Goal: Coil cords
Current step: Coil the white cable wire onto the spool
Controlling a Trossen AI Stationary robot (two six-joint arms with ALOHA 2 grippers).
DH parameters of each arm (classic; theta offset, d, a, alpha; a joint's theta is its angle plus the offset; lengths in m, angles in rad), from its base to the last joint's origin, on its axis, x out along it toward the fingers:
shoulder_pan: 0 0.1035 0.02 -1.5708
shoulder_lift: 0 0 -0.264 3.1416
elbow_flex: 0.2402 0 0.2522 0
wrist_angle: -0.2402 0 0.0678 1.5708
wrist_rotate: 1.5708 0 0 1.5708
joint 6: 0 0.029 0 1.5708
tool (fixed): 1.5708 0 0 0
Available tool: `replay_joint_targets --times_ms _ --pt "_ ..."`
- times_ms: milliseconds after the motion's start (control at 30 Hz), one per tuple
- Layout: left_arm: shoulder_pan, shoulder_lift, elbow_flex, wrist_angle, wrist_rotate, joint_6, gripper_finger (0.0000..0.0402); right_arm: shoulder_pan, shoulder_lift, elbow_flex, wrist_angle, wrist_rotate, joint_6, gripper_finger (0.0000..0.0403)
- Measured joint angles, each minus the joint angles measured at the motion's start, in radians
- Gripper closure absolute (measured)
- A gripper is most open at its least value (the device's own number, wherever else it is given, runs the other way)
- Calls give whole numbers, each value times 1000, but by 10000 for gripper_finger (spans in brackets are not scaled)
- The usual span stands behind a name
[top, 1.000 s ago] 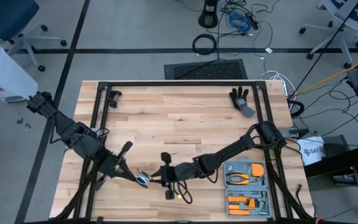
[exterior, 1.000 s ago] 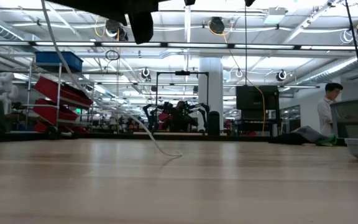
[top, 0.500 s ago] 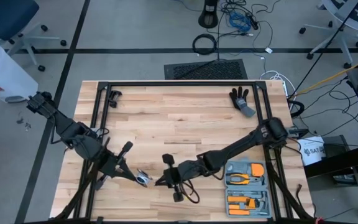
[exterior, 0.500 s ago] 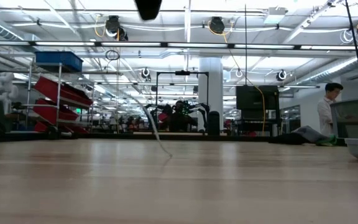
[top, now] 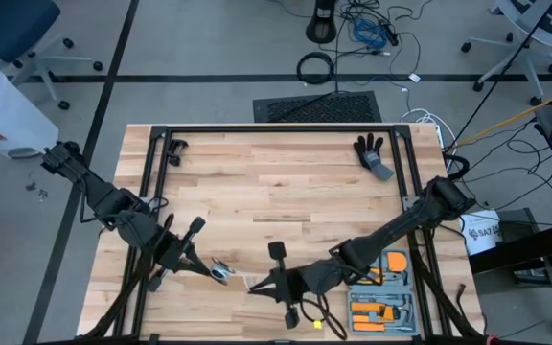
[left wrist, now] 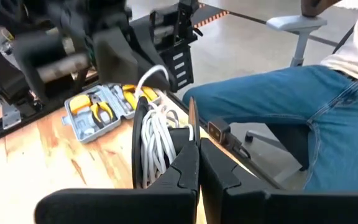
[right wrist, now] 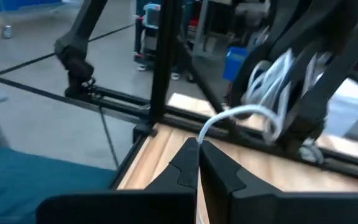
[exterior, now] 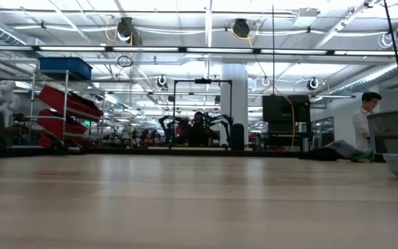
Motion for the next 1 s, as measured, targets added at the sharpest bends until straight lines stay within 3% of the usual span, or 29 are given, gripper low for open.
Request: replay_joint_targets --times_ms 300,733,1000 --pt "0 17 -23 28 0 0 400 38 0 148 -107 237 -182 403" --pt "31 41 -23 62 15 3 400 63 1 229 -131 260 -301 403" --pt "68 119 -23 129 145 51 400 26 16 231 -124 220 -323 403"
